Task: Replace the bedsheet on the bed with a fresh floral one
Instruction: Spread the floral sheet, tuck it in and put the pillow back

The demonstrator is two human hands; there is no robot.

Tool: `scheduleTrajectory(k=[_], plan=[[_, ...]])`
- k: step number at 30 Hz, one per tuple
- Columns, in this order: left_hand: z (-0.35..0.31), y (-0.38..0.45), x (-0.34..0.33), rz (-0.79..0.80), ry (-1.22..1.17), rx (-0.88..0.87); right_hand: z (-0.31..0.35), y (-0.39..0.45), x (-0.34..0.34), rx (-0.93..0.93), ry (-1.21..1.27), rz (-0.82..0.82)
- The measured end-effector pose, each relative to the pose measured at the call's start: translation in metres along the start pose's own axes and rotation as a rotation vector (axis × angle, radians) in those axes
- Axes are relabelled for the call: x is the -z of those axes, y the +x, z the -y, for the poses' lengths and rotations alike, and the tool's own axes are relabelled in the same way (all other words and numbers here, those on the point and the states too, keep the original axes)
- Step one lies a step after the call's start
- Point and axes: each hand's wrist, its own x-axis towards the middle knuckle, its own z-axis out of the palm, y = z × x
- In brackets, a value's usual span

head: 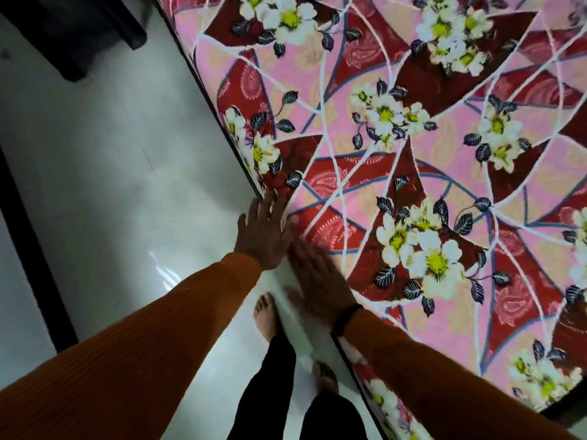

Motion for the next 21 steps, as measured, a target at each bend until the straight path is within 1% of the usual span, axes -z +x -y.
scheduleTrajectory(k=[2, 4, 6, 8, 9, 11, 12, 14, 16, 17, 18, 19, 20, 21], plan=[[0.013, 0.015, 0.007, -0.030, -0.049, -0.038, -0.036, 0.045, 0.024, -0.159, -0.064, -0.053], [0.023, 0.032, 0.011, -0.053, -0.141, -0.025, -0.087, 0.091, 0.045, -0.352, -0.108, -0.092], [0.024, 0.043, 0.016, -0.078, -0.179, 0.009, -0.130, 0.125, 0.060, -0.540, -0.129, -0.116], [0.026, 0.052, 0.023, -0.091, -0.151, 0.033, -0.148, 0.154, 0.067, -0.652, -0.114, -0.124], [0.030, 0.060, 0.028, -0.086, -0.148, 0.045, -0.144, 0.170, 0.068, -0.664, -0.110, -0.122], [0.043, 0.080, 0.036, -0.076, -0.141, 0.027, -0.115, 0.195, 0.063, -0.584, -0.107, -0.101], [0.053, 0.096, 0.042, -0.091, -0.122, 0.017, -0.096, 0.207, 0.058, -0.469, -0.092, -0.085], [0.067, 0.130, 0.059, -0.132, -0.089, 0.022, -0.059, 0.217, 0.039, -0.135, -0.043, -0.016], [0.074, 0.157, 0.083, -0.126, -0.110, 0.113, -0.024, 0.213, 0.021, 0.222, -0.017, 0.140], [0.076, 0.173, 0.099, -0.115, -0.111, 0.149, -0.014, 0.213, 0.017, 0.367, -0.047, 0.212], [0.079, 0.185, 0.111, -0.108, -0.108, 0.160, -0.009, 0.213, 0.016, 0.461, -0.090, 0.238], [0.081, 0.199, 0.125, -0.106, -0.096, 0.161, -0.014, 0.223, 0.022, 0.496, -0.102, 0.193], [0.086, 0.213, 0.136, -0.101, -0.080, 0.157, -0.022, 0.236, 0.031, 0.460, -0.076, 0.118], [0.090, 0.225, 0.147, -0.098, -0.051, 0.150, -0.035, 0.253, 0.043, 0.373, -0.040, 0.051]])
